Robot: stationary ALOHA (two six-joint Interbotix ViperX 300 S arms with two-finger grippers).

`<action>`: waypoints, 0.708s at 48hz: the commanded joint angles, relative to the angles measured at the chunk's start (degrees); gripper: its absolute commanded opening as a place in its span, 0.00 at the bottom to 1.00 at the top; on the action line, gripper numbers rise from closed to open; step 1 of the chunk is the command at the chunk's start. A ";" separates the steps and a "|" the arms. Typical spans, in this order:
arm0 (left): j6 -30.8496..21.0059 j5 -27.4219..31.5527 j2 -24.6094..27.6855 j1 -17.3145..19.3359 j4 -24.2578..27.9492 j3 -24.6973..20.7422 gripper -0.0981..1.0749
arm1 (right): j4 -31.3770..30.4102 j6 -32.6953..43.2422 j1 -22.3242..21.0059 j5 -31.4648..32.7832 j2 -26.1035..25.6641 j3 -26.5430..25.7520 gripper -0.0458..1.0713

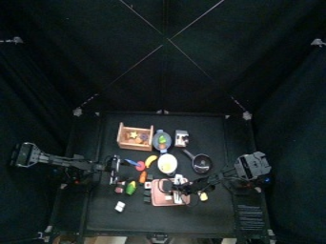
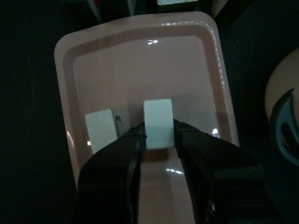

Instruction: Grab sushi piece

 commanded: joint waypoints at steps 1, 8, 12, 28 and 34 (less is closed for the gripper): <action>0.00 -0.18 0.09 -0.09 -0.09 -0.53 0.92 | -0.09 0.18 -0.09 0.18 -2.20 -1.32 0.58; 0.00 -0.18 0.09 -0.09 -0.09 -0.26 0.92 | -0.09 0.18 -0.09 1.23 -4.66 -1.32 0.58; 0.09 -0.18 0.09 -0.09 -0.09 -0.26 0.92 | -0.09 0.26 -0.09 1.67 -5.36 -1.32 0.58; 0.00 -0.18 0.09 -0.09 0.00 -0.26 0.92 | -0.09 0.09 0.00 2.02 -5.62 -1.67 0.57; 0.00 -0.18 0.09 -0.09 -0.09 -0.35 0.92 | -0.18 0.00 0.00 2.55 -6.59 -1.23 0.57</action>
